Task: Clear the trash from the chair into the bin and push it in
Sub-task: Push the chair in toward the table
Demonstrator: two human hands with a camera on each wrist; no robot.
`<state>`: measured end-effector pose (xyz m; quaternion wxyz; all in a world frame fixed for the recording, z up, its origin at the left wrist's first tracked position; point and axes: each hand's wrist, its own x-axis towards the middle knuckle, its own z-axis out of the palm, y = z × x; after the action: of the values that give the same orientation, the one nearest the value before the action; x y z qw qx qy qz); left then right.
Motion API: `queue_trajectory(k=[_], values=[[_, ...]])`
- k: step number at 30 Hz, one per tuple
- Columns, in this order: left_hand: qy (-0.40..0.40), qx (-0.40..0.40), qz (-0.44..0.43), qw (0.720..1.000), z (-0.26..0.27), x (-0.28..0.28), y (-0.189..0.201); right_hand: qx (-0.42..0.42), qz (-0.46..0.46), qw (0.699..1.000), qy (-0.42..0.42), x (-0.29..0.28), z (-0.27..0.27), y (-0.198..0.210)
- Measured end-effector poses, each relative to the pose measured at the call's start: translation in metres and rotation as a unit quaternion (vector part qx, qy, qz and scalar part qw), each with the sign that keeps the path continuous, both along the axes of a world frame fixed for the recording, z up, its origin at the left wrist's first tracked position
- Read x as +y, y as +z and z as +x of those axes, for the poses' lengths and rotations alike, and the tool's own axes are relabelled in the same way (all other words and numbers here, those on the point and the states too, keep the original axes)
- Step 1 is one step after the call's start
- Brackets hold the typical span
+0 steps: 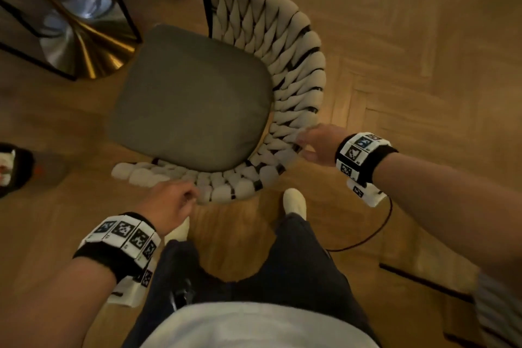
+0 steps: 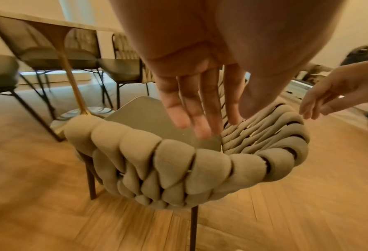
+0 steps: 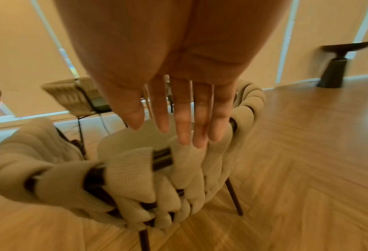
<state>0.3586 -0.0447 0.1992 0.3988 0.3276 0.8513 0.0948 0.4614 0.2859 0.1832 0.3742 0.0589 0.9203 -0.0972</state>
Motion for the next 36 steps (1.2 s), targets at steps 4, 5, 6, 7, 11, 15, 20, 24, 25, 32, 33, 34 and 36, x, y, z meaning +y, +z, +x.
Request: queue_trajectory(k=[4, 5, 6, 7, 11, 15, 20, 24, 25, 32, 33, 34, 36], values=[[0.100, -0.008, -0.006, 0.995, 0.038, 0.050, -0.010, 0.064, -0.002, 0.991, 0.117, 0.051, -0.014, -0.011], [0.120, -0.011, -0.002, 0.993, 0.047, 0.062, -0.013, 0.084, -0.002, 0.987, 0.139, 0.062, -0.019, -0.014], [0.136, -0.013, 0.001, 0.991, 0.056, 0.074, -0.015, 0.102, -0.003, 0.982, 0.159, 0.071, -0.025, -0.018], [0.151, -0.010, 0.006, 0.988, 0.065, 0.087, -0.018, 0.110, -0.005, 0.977, 0.180, 0.081, -0.032, -0.022], [0.208, 0.003, 0.019, 0.978, 0.085, 0.139, -0.032, 0.079, 0.025, 0.947, 0.311, 0.110, -0.067, -0.038], [0.193, 0.008, -0.032, 0.981, 0.089, 0.187, -0.058, 0.039, 0.071, 0.901, 0.425, 0.130, -0.101, -0.058], [0.189, 0.012, -0.079, 0.979, 0.087, 0.224, -0.094, 0.006, 0.074, 0.884, 0.462, 0.133, -0.127, -0.082], [0.152, 0.061, -0.064, 0.984, 0.085, 0.214, -0.114, 0.017, 0.079, 0.887, 0.454, 0.128, -0.121, -0.088], [0.140, 0.069, -0.056, 0.986, 0.084, 0.206, -0.114, 0.016, 0.083, 0.888, 0.451, 0.122, -0.120, -0.085], [0.057, 0.100, -0.074, 0.991, 0.064, 0.090, -0.101, 0.025, 0.056, 0.919, 0.389, 0.020, -0.097, -0.083], [0.052, 0.102, -0.077, 0.990, 0.060, 0.068, -0.100, 0.033, 0.046, 0.921, 0.385, 0.000, -0.094, -0.083], [0.049, 0.104, -0.080, 0.990, 0.056, 0.047, -0.099, 0.039, 0.034, 0.922, 0.383, -0.018, -0.092, -0.083], [0.045, 0.102, -0.090, 0.990, 0.044, 0.007, -0.098, 0.046, 0.008, 0.922, 0.384, -0.051, -0.095, -0.085]])
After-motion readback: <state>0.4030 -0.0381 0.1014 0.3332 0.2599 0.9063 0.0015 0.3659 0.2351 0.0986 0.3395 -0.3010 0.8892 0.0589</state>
